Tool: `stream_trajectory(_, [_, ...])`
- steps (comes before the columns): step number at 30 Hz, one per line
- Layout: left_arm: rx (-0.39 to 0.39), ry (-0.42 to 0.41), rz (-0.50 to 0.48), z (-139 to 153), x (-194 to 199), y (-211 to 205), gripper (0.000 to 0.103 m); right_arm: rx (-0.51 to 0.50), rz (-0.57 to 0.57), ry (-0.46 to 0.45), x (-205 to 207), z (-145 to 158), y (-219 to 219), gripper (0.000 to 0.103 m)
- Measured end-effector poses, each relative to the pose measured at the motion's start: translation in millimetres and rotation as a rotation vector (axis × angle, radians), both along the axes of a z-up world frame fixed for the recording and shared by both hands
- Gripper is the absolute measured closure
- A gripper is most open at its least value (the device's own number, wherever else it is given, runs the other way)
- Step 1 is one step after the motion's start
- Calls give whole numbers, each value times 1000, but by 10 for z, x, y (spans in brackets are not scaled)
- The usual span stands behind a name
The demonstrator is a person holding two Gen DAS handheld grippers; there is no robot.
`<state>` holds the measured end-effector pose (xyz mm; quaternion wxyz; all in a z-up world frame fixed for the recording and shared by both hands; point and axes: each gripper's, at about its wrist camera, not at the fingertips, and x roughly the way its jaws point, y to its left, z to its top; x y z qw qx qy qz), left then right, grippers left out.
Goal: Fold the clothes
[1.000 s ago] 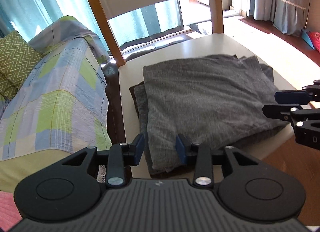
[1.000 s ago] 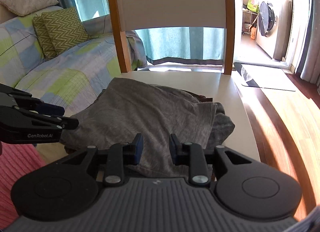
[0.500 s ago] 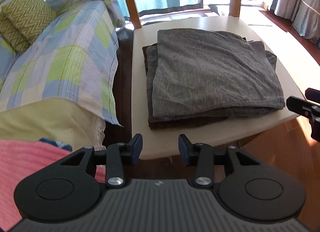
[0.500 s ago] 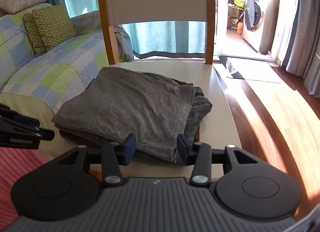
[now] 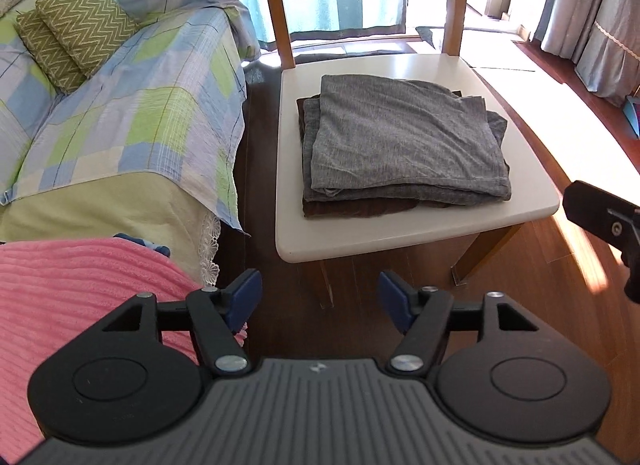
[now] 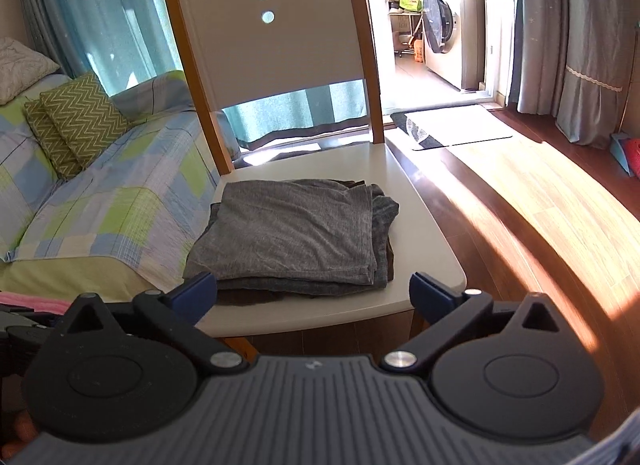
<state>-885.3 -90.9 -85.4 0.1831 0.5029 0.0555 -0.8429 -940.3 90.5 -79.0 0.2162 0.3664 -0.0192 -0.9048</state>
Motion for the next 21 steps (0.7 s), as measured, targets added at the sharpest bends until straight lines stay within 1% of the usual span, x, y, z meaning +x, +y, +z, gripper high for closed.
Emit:
stream_trajectory(5, [-13, 20, -7, 129, 48, 50, 32, -12, -17, 26, 100, 139, 50, 1])
stream_trajectory(8, [-24, 40, -12, 210, 68, 92, 27, -11, -22, 40, 126, 196, 86, 1])
stream_trajectory(11, [-34, 53, -10, 282, 84, 124, 26, 0, -17, 46, 109, 228, 102, 1])
stream_trajectory(13, [-27, 60, -9, 315, 89, 130, 25, 3, -12, 46, 85, 243, 106, 1])
stream_trajectory(16, [3, 68, -15, 350, 83, 126, 25, 5, -4, 47, 81, 257, 107, 1])
stream_trajectory(21, [19, 92, -24, 421, 32, 149, 25, 15, 9, 54, 85, 269, 106, 1])
